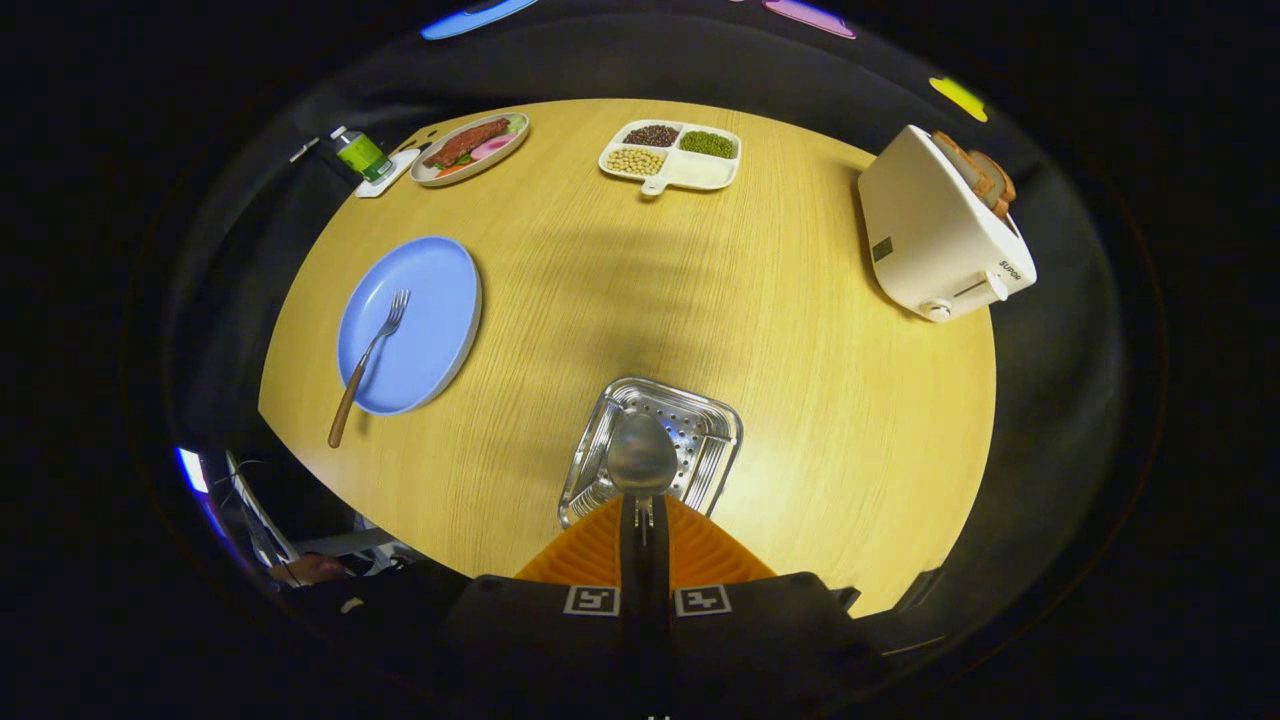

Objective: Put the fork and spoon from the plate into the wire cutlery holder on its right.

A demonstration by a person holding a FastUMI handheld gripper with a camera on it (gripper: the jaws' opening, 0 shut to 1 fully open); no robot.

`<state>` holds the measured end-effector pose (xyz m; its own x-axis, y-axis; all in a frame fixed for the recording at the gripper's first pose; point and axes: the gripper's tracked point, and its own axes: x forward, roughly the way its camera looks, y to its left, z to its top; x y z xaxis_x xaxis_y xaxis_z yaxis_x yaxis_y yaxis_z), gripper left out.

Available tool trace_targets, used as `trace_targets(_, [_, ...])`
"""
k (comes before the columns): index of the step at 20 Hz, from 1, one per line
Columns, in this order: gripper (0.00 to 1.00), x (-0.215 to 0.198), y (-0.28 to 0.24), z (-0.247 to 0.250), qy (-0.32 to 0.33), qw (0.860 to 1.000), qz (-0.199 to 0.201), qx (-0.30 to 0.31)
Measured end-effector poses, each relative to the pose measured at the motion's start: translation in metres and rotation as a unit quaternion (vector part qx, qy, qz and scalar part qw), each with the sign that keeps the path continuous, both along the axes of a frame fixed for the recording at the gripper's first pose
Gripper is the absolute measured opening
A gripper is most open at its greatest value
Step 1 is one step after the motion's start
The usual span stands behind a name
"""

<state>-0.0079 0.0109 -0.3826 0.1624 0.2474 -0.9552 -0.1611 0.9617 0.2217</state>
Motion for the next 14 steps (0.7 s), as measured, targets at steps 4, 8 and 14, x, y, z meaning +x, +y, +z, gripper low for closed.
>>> trace_targets(4, [0.05, 0.001, 0.006, -0.015, 0.02, 1.0, 0.013, -0.011])
trace_targets(8, [0.06, -0.006, 0.007, -0.025, 0.035, 0.999, 0.018, -0.017])
trace_targets(14, [0.12, 0.004, -0.001, -0.012, 0.025, 0.999, -0.021, -0.003])
